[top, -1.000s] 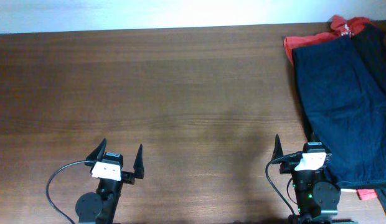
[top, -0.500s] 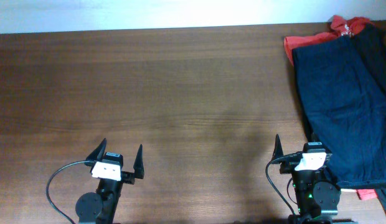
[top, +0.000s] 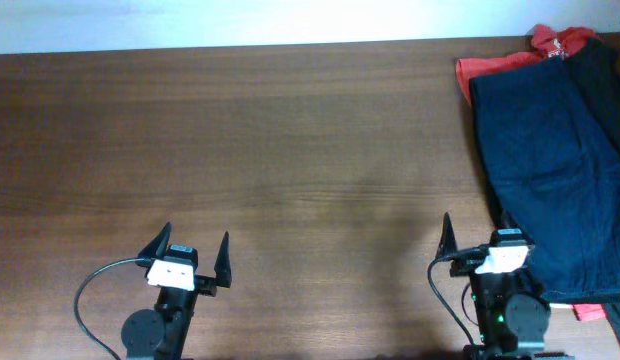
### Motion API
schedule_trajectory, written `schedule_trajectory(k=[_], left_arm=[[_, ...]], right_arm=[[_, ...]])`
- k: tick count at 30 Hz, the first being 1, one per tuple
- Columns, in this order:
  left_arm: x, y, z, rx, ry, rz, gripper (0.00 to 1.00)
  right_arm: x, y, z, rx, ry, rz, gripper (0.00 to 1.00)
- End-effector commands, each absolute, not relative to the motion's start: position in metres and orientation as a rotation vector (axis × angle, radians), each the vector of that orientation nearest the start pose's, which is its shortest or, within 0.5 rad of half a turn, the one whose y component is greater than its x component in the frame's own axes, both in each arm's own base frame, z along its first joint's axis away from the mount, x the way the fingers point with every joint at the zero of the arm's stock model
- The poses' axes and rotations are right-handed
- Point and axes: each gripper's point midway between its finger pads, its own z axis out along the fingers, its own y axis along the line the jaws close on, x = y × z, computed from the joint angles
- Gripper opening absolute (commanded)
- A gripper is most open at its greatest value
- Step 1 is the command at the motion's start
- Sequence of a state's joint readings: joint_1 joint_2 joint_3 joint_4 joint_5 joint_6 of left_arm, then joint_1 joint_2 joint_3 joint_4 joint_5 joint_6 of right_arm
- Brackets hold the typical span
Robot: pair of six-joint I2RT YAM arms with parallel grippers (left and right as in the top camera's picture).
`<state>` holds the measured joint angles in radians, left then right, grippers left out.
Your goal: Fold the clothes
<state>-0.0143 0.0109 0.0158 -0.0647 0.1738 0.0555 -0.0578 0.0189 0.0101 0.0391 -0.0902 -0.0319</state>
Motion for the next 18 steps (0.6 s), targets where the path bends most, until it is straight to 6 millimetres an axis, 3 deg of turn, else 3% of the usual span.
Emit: schedule_trajectory(k=[1, 5, 7, 10, 13, 15, 18], left_arm=[[0.244, -0.031, 0.161, 0.177, 1.623, -0.106, 0.99], [0.244, -0.031, 0.161, 0.177, 1.623, -0.106, 0.99], [0.244, -0.031, 0.161, 0.177, 1.623, -0.106, 0.99], [0.244, -0.031, 0.161, 0.177, 1.623, -0.106, 0.99], [0.244, -0.031, 0.161, 0.177, 1.623, -0.106, 0.99], [0.244, -0.031, 0.161, 0.177, 1.623, -0.106, 0.99], [0.244, -0.031, 0.161, 0.177, 1.623, -0.106, 0.99]], right_arm=[[0.231, 0.062, 0.212, -0.187, 1.426, 0.439, 0.99], [0.215, 0.073, 0.255, -0.264, 1.242, 0.476, 0.99], [0.209, 0.068, 0.273, -0.237, 1.165, 0.475, 0.99], [0.208, 0.036, 0.307, -0.083, 1.069, 0.337, 0.99], [0.212, 0.021, 0.351, -0.092, 1.041, 0.145, 0.99], [0.238, 0.015, 0.380, -0.101, 1.094, 0.070, 0.99], [0.328, 0.010, 0.406, -0.102, 1.282, 0.064, 0.99]])
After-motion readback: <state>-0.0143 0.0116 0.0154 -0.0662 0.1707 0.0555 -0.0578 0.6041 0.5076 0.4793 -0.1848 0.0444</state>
